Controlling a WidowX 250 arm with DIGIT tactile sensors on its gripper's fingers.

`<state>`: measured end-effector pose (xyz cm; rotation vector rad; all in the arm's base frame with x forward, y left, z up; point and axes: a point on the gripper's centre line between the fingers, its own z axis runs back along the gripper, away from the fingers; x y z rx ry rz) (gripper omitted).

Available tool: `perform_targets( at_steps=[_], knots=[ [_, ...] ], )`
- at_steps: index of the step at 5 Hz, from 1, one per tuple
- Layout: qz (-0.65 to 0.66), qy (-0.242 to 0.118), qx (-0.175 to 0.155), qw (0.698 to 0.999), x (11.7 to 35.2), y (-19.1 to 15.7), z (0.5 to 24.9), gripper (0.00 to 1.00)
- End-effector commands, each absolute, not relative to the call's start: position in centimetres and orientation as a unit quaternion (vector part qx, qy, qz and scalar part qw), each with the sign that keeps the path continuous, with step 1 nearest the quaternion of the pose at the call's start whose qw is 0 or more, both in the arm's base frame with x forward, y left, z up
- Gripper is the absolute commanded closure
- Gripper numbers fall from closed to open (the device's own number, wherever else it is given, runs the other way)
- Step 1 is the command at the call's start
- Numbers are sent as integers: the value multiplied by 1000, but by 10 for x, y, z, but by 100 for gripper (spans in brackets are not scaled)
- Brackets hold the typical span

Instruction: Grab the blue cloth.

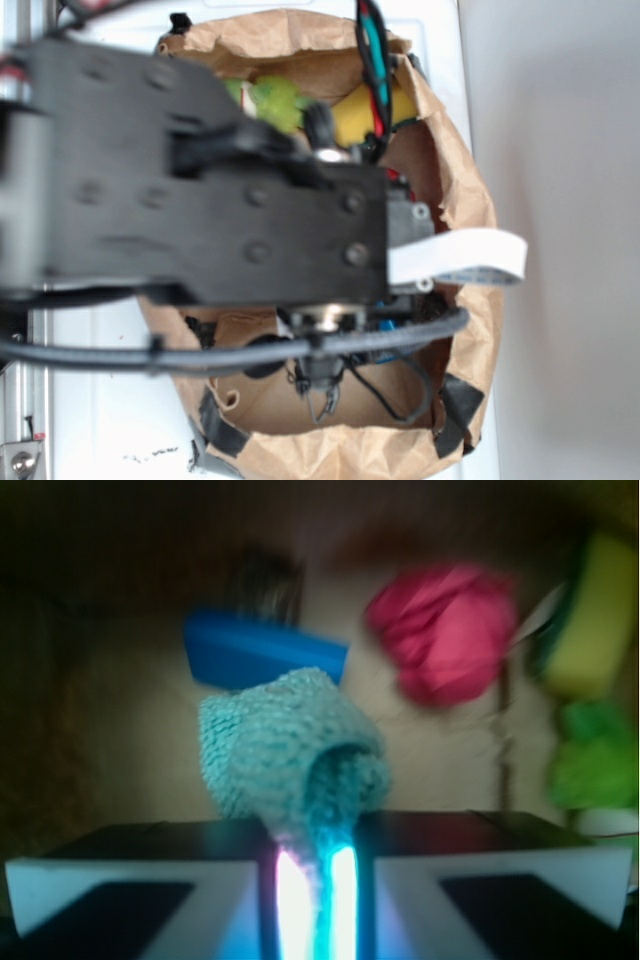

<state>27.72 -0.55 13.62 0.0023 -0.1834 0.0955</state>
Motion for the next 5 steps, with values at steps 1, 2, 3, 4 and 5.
perform_targets(
  at_steps=[1,2,3,4,5],
  knots=[
    [71,-144,35,986,276,-1,181,100],
    [63,-148,40,986,272,0,186,100],
    [54,-134,29,989,269,3,190,100],
    [52,-119,22,991,268,5,191,100],
    [53,-115,34,991,267,1,189,100]
  ],
)
